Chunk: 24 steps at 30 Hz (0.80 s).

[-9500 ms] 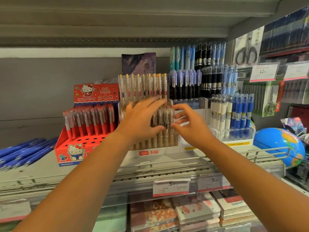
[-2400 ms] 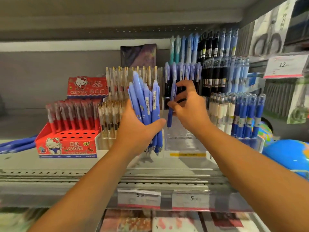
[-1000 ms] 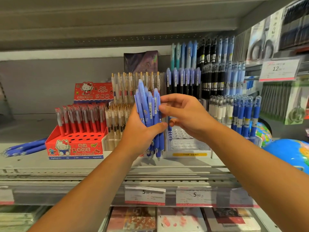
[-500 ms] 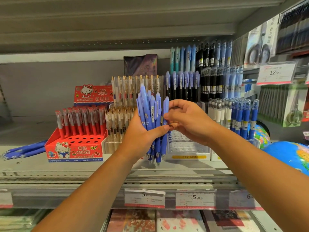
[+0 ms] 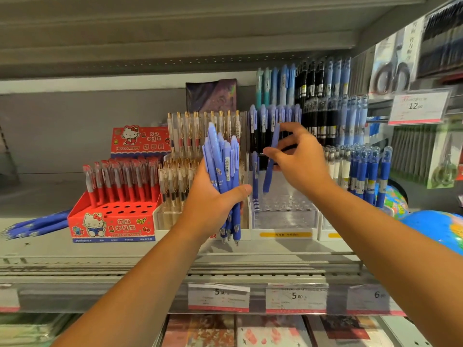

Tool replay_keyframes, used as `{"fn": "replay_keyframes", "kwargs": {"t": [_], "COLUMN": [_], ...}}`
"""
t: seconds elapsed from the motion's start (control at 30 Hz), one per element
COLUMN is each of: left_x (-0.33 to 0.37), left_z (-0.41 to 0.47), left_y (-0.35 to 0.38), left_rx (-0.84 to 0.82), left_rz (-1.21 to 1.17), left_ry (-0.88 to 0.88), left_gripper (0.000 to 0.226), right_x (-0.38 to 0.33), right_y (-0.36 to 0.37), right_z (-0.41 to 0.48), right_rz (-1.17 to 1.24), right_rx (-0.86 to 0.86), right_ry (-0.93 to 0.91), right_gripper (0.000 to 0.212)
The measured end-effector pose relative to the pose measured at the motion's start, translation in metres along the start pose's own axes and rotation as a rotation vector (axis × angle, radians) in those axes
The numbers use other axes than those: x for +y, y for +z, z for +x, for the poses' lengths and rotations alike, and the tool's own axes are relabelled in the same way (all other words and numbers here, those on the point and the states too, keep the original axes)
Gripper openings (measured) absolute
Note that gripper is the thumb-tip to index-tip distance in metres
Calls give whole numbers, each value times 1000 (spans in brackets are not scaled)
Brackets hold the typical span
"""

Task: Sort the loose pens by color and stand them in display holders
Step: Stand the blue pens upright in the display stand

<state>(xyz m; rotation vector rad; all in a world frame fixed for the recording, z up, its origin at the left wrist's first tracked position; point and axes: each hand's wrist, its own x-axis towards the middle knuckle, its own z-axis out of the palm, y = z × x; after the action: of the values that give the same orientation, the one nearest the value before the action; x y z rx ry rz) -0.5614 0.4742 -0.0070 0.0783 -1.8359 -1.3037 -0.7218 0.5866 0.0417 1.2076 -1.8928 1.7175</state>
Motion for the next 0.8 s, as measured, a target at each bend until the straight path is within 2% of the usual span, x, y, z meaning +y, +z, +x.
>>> {"fn": "replay_keyframes", "kwargs": {"t": [0.13, 0.47, 0.8], "left_x": [0, 0, 3], "left_z": [0, 0, -2], "left_y": [0, 0, 1], "left_rx": [0, -13, -26], "left_rz": [19, 39, 59], "left_ry": [2, 2, 23], "left_gripper": [58, 53, 46], "right_x": [8, 12, 15], "right_y": [5, 10, 11], "right_z": [0, -6, -3], "right_rz": [-104, -286, -357], "right_rx": [36, -72, -170], "right_ry": [-41, -74, 3], "right_gripper": [53, 31, 21]}}
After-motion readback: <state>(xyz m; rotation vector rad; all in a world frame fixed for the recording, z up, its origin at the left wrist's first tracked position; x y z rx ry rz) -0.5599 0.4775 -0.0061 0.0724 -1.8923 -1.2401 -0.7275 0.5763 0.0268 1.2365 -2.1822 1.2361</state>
